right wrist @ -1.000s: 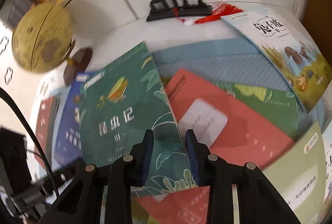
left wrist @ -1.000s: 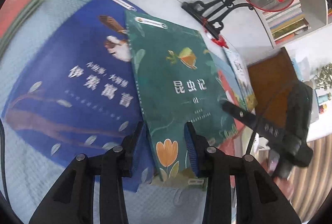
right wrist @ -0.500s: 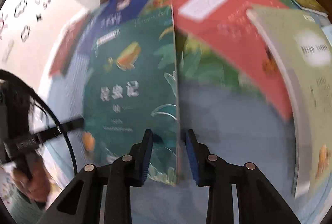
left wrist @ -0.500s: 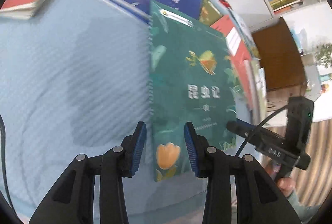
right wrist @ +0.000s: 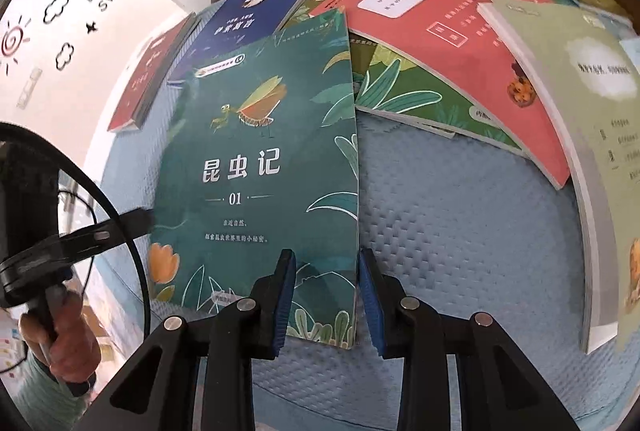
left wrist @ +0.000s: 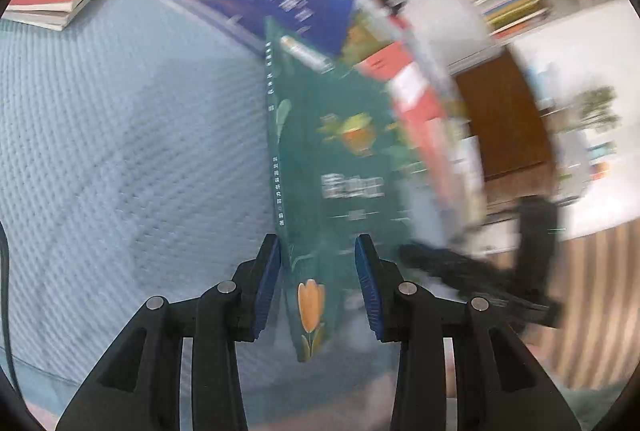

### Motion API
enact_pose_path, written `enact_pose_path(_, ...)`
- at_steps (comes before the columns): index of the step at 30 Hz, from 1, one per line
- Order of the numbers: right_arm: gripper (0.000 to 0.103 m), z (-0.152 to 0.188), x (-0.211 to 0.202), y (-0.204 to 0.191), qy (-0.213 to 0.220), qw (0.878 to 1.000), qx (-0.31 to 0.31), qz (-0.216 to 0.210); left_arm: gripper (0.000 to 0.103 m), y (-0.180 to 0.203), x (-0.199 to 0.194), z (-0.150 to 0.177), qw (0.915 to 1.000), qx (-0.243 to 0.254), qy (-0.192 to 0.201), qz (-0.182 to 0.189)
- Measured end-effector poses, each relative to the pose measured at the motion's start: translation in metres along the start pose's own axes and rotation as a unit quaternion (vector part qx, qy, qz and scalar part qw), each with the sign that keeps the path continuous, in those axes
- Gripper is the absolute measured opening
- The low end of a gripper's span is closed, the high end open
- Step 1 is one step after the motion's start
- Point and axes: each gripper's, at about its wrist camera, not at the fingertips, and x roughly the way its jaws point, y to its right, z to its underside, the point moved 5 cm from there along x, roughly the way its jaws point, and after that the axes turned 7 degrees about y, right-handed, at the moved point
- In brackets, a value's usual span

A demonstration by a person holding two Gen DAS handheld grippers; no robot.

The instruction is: Organize books

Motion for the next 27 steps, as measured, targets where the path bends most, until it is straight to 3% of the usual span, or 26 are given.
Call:
enact_pose_path(2,0.032,-0.001,0.0,0.002,0.002,1.0,0.016,-0.013,0.034,0.007,-0.009,-0.002,0.9986,-0.019,0.007,0.05)
enact_pose_path(4,0.032,-0.001,-0.001,0.006,0.002,0.999,0.029,-0.025,0.034,0.008,-0.006,-0.003,0.9972,-0.033,0.0,0.067)
enact_pose_path(8,0.032,-0.002,-0.003,0.01,0.001,0.999,0.037,-0.036,0.033,-0.01,0.018,0.003,0.9976,-0.057,-0.005,0.038)
enact_pose_path(10,0.032,-0.002,-0.004,0.01,0.001,0.999,0.035,-0.035,0.019,-0.008,0.028,0.007,0.998,-0.056,-0.009,0.029)
enact_pose_path(15,0.032,-0.001,-0.003,0.01,-0.004,0.998,0.041,-0.038,0.013,-0.002,0.05,0.019,0.9985,-0.046,-0.025,0.017)
enact_pose_path(20,0.035,-0.004,-0.007,0.012,-0.024,0.994,0.078,-0.073,0.013,0.016,0.041,0.007,0.99,-0.097,-0.019,0.1)
enact_pose_path(22,0.047,-0.007,-0.014,0.014,-0.021,0.987,0.108,-0.115,0.013,0.019,0.035,-0.001,0.9827,-0.121,-0.016,0.14)
enact_pose_path(24,0.077,-0.009,-0.016,0.019,-0.021,0.979,0.139,-0.151,0.013,0.02,0.032,-0.006,0.9748,-0.143,-0.017,0.17)
enact_pose_path(27,0.078,-0.01,-0.012,0.023,-0.019,0.96,0.182,-0.211,0.013,0.022,0.03,-0.011,0.9716,-0.151,-0.016,0.182)
